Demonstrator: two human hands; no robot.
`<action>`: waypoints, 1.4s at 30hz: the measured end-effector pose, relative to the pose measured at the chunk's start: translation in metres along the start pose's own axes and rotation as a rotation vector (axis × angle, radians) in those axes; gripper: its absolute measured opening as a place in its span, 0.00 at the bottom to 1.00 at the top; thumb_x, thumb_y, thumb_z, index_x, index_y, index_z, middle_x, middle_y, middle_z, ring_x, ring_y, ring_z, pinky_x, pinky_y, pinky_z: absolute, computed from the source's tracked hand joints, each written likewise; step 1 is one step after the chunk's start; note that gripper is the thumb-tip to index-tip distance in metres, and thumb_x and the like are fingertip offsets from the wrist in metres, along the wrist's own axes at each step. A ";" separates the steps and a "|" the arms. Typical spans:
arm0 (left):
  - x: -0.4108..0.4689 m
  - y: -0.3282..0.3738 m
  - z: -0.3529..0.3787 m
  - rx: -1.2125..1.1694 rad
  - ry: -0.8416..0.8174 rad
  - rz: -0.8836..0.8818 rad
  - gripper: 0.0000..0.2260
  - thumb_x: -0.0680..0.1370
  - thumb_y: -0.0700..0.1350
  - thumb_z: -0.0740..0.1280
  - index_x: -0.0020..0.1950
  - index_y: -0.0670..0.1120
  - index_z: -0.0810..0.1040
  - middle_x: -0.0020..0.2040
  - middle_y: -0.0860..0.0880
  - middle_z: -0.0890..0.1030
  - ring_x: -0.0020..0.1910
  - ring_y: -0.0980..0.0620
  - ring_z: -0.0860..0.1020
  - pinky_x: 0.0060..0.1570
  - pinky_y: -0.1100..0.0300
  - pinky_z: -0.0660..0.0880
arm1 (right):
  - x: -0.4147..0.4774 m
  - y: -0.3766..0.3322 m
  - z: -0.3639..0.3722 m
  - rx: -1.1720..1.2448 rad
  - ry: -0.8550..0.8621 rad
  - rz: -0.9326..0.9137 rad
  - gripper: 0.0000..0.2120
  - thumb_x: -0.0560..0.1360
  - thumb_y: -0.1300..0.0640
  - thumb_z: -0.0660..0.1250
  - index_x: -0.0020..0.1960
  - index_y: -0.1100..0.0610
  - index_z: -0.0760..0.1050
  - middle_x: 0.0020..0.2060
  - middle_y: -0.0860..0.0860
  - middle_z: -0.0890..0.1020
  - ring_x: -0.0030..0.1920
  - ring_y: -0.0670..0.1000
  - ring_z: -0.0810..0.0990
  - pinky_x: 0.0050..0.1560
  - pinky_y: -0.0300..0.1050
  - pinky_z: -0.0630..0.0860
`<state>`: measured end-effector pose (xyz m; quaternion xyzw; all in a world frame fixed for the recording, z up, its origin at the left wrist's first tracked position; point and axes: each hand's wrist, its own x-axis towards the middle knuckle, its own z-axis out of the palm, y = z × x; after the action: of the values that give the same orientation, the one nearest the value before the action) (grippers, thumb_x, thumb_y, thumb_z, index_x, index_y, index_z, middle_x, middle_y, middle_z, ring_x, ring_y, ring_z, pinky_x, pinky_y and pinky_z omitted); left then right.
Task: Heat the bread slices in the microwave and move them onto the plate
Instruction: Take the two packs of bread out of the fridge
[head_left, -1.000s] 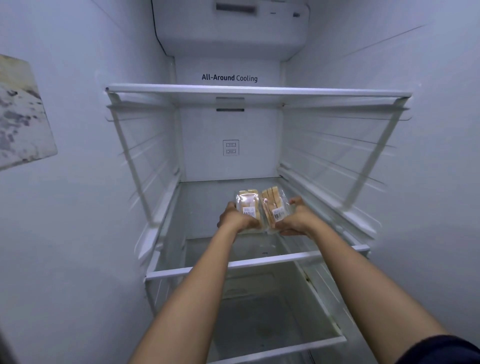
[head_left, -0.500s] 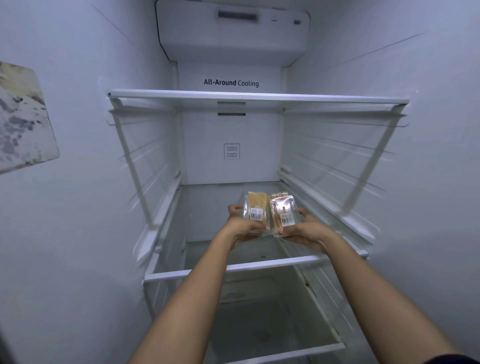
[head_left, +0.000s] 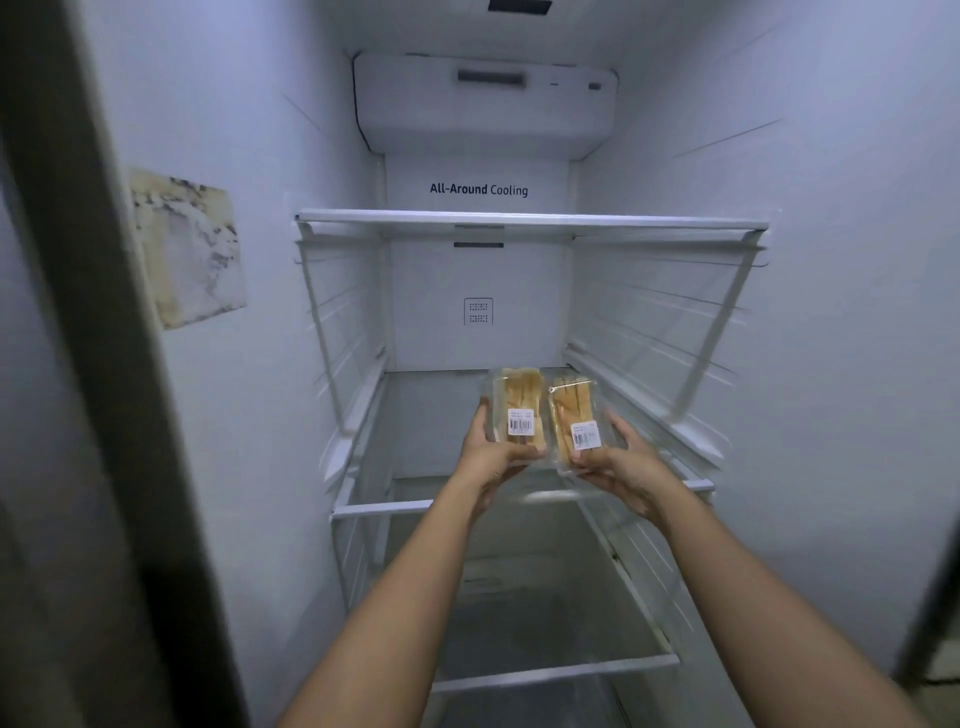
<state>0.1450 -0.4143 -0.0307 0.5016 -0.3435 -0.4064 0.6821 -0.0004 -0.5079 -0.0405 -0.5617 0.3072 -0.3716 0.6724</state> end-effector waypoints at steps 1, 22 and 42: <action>-0.012 0.004 0.000 -0.007 -0.007 0.025 0.46 0.67 0.22 0.68 0.76 0.53 0.54 0.60 0.43 0.76 0.53 0.45 0.79 0.38 0.63 0.80 | -0.012 -0.002 0.001 -0.016 -0.008 -0.025 0.46 0.66 0.77 0.69 0.75 0.50 0.56 0.57 0.61 0.78 0.53 0.61 0.80 0.53 0.55 0.78; -0.412 0.072 -0.061 0.137 0.086 0.354 0.48 0.65 0.28 0.72 0.76 0.56 0.54 0.71 0.53 0.65 0.66 0.47 0.70 0.62 0.45 0.73 | -0.367 0.009 0.102 0.229 -0.307 -0.246 0.59 0.49 0.59 0.83 0.74 0.46 0.58 0.69 0.54 0.69 0.63 0.57 0.75 0.45 0.46 0.82; -0.627 0.122 -0.321 0.300 0.636 0.468 0.41 0.64 0.38 0.77 0.72 0.55 0.63 0.64 0.46 0.77 0.62 0.45 0.76 0.59 0.45 0.75 | -0.475 0.067 0.417 0.350 -0.874 -0.088 0.57 0.41 0.53 0.85 0.68 0.47 0.66 0.59 0.49 0.78 0.54 0.50 0.82 0.45 0.44 0.82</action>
<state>0.1797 0.2992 -0.0350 0.6043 -0.2759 -0.0107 0.7474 0.1020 0.1191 -0.0336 -0.5561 -0.0957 -0.1748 0.8068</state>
